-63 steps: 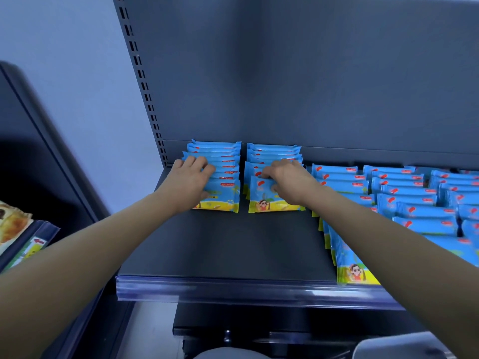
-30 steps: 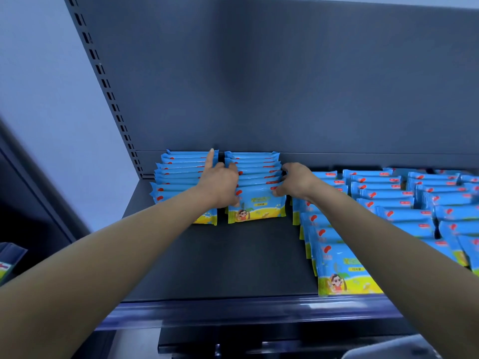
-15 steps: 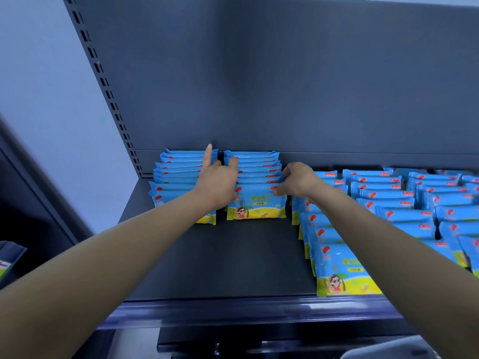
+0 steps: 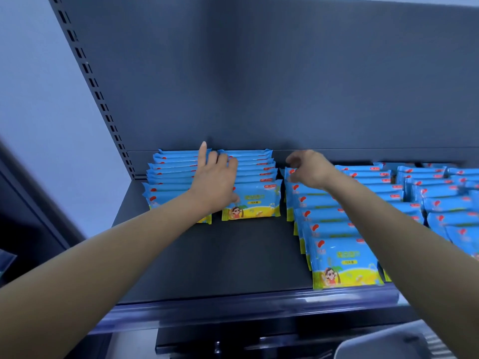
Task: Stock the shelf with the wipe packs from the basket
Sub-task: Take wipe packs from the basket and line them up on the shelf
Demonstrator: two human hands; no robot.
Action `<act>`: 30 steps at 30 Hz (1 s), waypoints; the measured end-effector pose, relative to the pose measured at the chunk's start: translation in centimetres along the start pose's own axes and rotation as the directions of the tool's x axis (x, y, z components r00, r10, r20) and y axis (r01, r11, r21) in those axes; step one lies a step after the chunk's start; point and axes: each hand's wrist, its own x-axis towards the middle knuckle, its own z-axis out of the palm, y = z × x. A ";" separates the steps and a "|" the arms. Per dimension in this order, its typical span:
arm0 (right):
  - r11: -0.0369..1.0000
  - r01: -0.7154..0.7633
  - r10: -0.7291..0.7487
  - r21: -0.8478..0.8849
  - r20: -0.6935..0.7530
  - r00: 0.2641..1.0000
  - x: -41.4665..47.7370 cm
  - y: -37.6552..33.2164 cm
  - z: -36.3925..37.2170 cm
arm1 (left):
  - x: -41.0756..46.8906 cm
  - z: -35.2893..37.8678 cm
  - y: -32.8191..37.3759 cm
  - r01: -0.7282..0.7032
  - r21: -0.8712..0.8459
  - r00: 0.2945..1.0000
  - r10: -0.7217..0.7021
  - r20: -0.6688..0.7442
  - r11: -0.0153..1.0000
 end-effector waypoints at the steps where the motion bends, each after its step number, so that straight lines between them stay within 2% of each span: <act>1: 0.999 0.015 -0.015 -0.029 -0.002 1.000 0.1 0.8 -0.7 | 0.0 -0.4 0.7 -0.029 -0.030 0.999 0.028 -0.045 0.999; 4: 0.993 0.023 -0.012 -0.112 0.092 0.996 0.6 3.2 -2.4 | 0.3 -1.4 3.9 -0.177 -0.309 0.976 0.126 -0.180 0.934; 6: 0.988 0.027 0.003 -0.154 0.188 0.982 1.0 4.3 -3.0 | 0.4 -1.9 6.6 -0.235 -0.558 0.972 0.185 -0.147 0.796; 8: 0.982 0.026 0.025 -0.187 0.264 0.964 1.7 5.0 -3.4 | 0.3 -1.8 9.2 -0.244 -0.665 0.960 0.274 -0.062 0.706; 10: 0.972 0.028 0.053 -0.233 0.338 0.940 2.3 5.4 -3.5 | 0.3 -1.3 11.4 -0.249 -0.654 0.936 0.351 0.028 0.714; 13: 0.956 0.029 0.101 -0.291 0.421 0.901 3.2 6.1 -3.2 | 0.2 -0.2 13.9 -0.257 -0.560 0.900 0.406 0.158 0.787; 22: 0.899 0.111 0.153 -0.423 0.542 0.826 6.4 6.9 -2.0 | 1.3 0.3 15.7 -0.198 -0.461 0.874 0.368 0.316 0.865; 25: 0.905 0.111 0.178 -0.410 0.603 0.778 7.4 6.8 -1.9 | 1.7 0.0 15.9 -0.194 -0.408 0.877 0.344 0.337 0.892; 30: 0.923 0.080 0.224 -0.377 0.694 0.684 8.3 6.5 -1.8 | 2.0 0.0 15.9 -0.187 -0.382 0.914 0.304 0.271 0.905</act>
